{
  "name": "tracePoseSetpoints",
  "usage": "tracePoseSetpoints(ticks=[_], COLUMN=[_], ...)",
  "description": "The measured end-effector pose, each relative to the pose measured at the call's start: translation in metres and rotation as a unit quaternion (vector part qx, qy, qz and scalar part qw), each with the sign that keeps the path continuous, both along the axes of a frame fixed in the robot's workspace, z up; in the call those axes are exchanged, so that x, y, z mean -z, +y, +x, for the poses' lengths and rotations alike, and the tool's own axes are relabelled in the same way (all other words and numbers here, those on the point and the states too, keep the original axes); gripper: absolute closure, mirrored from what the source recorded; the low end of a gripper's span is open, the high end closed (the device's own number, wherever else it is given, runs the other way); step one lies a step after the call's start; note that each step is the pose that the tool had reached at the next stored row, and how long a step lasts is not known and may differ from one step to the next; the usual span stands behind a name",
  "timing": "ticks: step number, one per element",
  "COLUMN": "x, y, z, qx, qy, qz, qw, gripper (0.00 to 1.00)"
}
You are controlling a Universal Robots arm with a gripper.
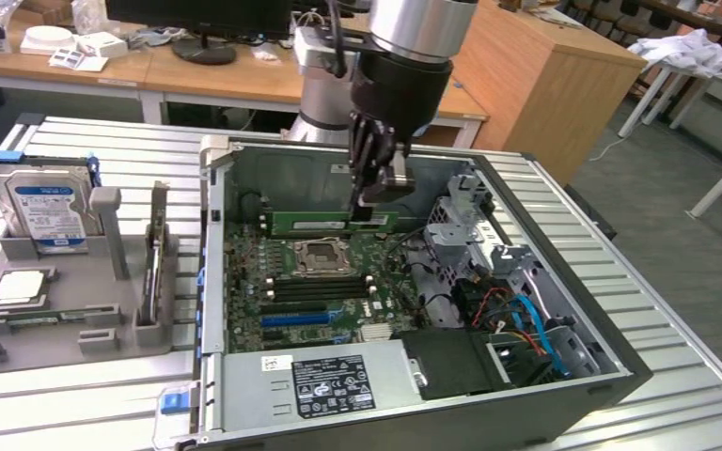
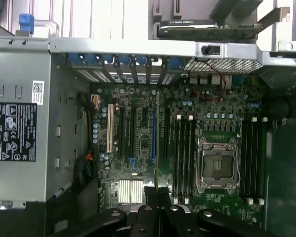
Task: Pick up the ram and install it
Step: 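Pick up the ram and move it above insertion slot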
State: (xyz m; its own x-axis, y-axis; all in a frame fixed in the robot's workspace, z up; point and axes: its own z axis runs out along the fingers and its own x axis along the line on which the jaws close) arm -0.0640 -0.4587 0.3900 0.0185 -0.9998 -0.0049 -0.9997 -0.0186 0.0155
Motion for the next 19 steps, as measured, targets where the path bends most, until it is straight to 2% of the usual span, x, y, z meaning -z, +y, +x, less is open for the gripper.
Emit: tracePoseSetpoints(ticks=[9,17,19], x=[0.0000,0.0000,0.0002], y=[-0.0001,-0.0001,0.0012], z=[0.020,0.021,0.021], qx=[0.000,0.000,0.000], qy=[0.0000,0.0000,0.0000], qz=[0.0000,0.0000,0.0001], qw=[1.0000,1.0000,1.0000], gripper=[0.88,0.88,0.88])
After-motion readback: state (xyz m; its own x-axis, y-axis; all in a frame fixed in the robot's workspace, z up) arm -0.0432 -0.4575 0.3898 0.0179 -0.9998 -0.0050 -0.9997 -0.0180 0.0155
